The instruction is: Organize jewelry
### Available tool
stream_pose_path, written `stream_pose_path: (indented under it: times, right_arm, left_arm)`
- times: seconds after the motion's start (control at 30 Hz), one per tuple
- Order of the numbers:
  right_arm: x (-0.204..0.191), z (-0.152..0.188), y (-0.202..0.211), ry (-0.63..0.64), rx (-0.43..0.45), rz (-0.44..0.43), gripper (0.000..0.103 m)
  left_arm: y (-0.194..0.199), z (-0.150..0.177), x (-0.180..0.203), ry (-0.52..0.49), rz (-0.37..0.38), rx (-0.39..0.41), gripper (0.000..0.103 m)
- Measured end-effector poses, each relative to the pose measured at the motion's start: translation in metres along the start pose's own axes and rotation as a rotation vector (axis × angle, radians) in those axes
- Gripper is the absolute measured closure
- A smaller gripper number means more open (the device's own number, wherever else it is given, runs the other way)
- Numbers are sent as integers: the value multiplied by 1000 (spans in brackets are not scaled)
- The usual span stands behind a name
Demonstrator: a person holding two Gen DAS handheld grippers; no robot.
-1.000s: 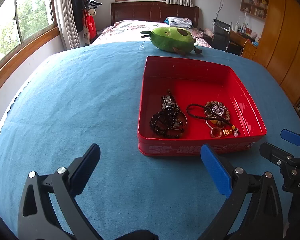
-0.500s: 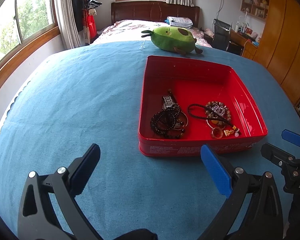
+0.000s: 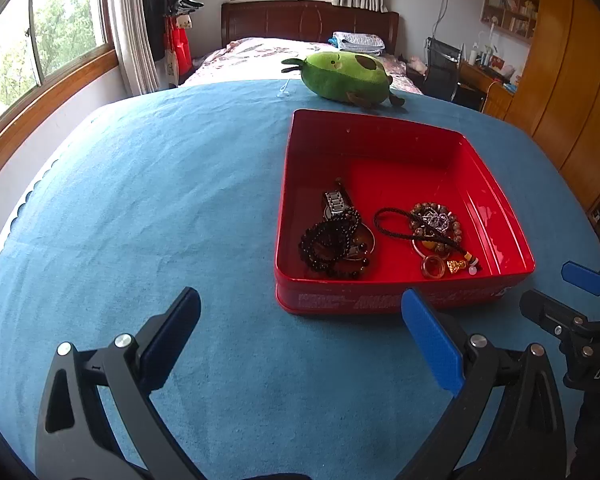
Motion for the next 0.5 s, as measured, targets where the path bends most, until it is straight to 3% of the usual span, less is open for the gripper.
stream_pose_path:
  times: [0.5]
  right_arm:
    - [0, -1, -1, 4, -5, 1, 4]
  left_arm:
    - [-2, 0, 1, 1, -3, -6, 3]
Point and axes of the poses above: each gripper's, at about its wrist camera, not at the fingertips, and y roughly against the way its jaws point, x to its right, z to its underside, the point moved 2 cm from there along -y, roughly the way its jaws point, and after that the axes turned 8 degrees about y, right-handed, at the moved point
